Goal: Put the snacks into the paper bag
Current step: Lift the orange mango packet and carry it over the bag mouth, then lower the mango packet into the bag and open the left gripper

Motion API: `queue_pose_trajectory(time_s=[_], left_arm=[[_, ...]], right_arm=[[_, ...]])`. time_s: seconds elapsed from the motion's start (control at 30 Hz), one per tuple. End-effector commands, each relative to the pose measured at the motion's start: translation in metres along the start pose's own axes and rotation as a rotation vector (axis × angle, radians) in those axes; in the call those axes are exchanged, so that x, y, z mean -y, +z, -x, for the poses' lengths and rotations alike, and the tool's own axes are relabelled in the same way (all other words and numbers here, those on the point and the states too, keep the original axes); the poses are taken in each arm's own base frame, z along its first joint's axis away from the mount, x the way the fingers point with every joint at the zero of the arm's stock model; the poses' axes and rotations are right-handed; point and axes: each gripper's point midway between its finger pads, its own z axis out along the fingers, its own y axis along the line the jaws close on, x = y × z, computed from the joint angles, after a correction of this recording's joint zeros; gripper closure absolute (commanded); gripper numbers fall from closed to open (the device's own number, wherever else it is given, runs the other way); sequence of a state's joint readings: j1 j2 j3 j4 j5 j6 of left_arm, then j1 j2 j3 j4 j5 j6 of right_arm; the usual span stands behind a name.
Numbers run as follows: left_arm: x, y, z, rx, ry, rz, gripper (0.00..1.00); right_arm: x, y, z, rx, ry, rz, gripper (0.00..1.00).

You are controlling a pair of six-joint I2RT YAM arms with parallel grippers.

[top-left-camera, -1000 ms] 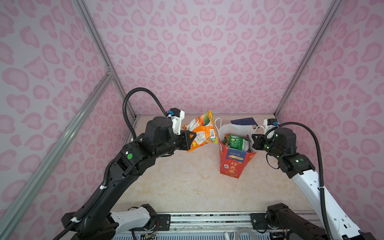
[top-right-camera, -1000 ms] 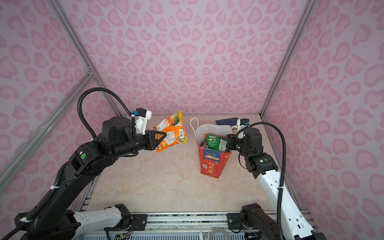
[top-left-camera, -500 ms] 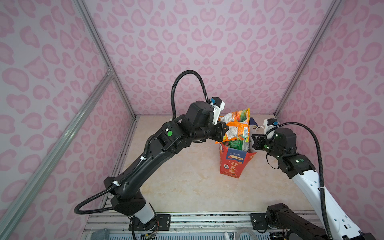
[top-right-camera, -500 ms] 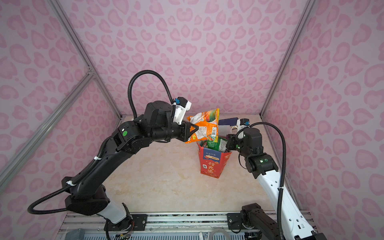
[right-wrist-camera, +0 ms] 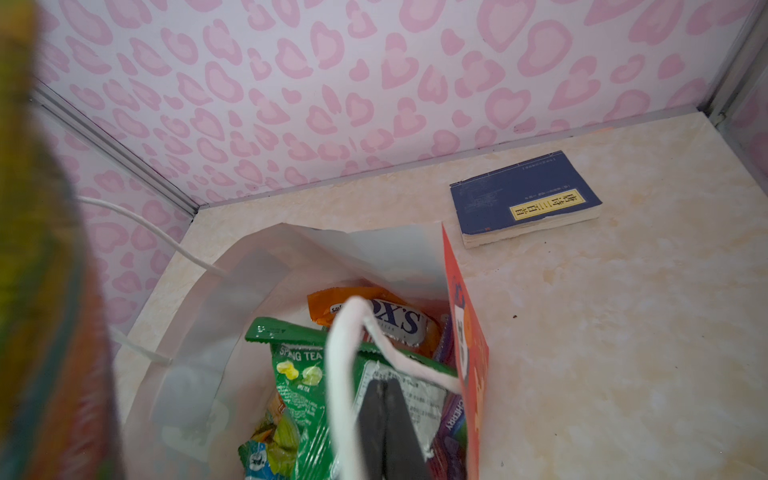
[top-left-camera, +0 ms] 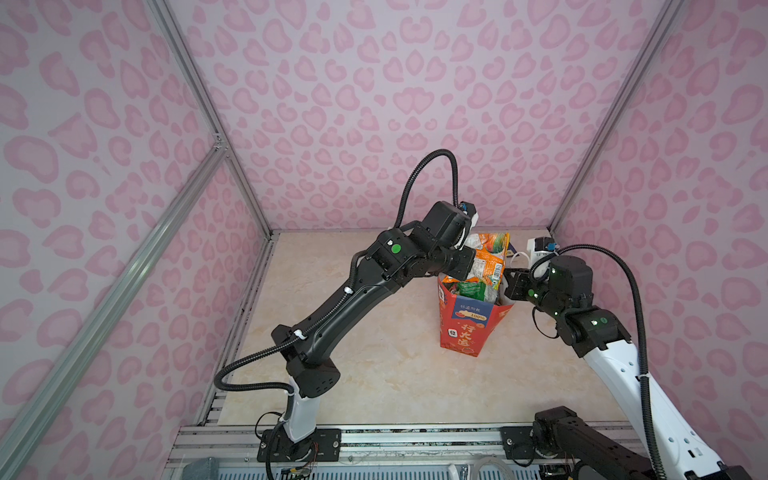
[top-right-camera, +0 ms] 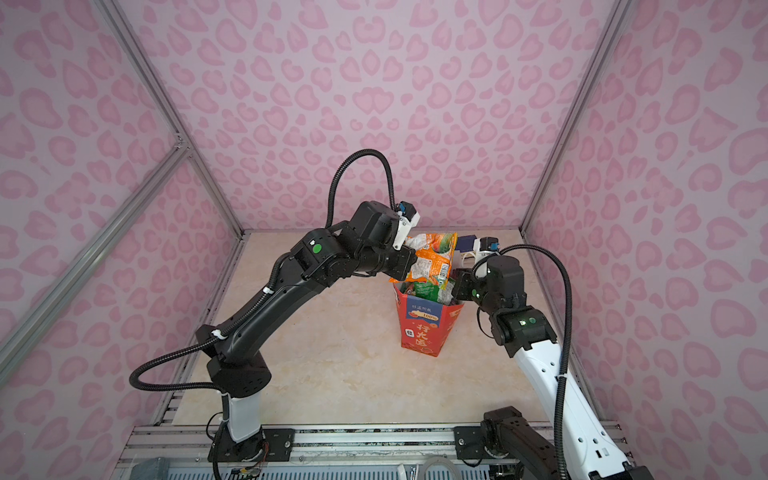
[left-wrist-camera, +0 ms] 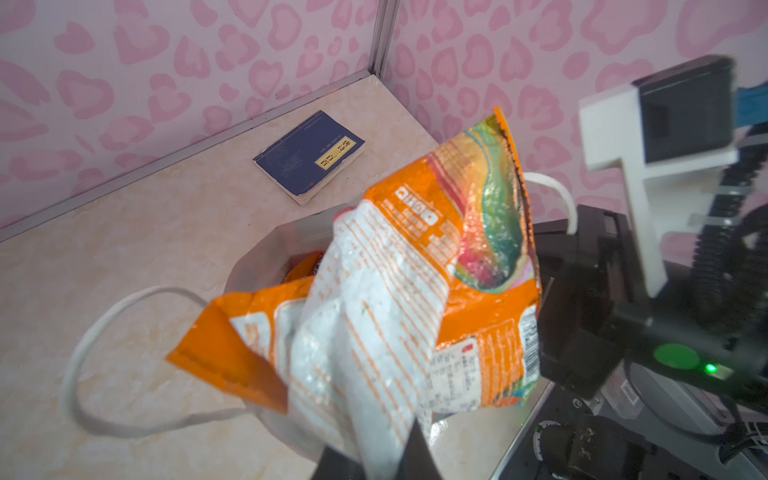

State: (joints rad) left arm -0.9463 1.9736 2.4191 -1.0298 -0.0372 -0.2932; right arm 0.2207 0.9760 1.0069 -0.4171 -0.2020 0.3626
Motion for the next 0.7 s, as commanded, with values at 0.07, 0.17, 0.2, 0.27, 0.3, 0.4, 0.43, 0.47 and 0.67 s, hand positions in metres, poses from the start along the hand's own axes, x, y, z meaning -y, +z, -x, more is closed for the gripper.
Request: queue_pose_trajectory(time_s=[0.07,0.17,0.2,0.27,0.3,0.4,0.43,0.47,0.67], left_arm=[[-0.014,0.023,0.004,0.011,0.036,0.09,0.97],[-0.02,0.037,0.0,-0.004,0.031,0.12,0.97],[-0.02,0.042,-0.003,-0.015,0.033,0.123,0.97],[-0.02,0.052,-0.011,-0.044,0.033,0.123,0.97],[-0.02,0.056,-0.016,-0.063,0.033,0.12,0.97],[-0.023,0.067,-0.032,-0.114,0.027,0.127,0.97],[-0.024,0.07,-0.036,-0.127,0.025,0.131,0.97],[-0.024,0.072,-0.041,-0.144,0.022,0.13,0.97],[-0.019,0.089,-0.063,-0.221,0.036,0.096,0.97]], right_arm=[[-0.002,0.001,0.001,0.005,-0.003,0.01,1.0],[-0.001,0.001,0.0,0.004,-0.004,0.006,1.0],[-0.002,0.001,0.001,0.006,-0.005,0.008,1.0],[-0.002,0.0,0.001,0.007,-0.004,0.007,1.0],[-0.002,0.0,0.001,0.007,-0.004,0.008,1.0],[-0.002,0.0,0.001,0.008,-0.004,0.006,1.0],[-0.002,0.0,0.001,0.007,-0.005,0.007,1.0],[-0.002,0.0,0.001,0.006,-0.005,0.009,1.0],[-0.003,0.001,0.0,0.003,-0.003,0.013,1.0]])
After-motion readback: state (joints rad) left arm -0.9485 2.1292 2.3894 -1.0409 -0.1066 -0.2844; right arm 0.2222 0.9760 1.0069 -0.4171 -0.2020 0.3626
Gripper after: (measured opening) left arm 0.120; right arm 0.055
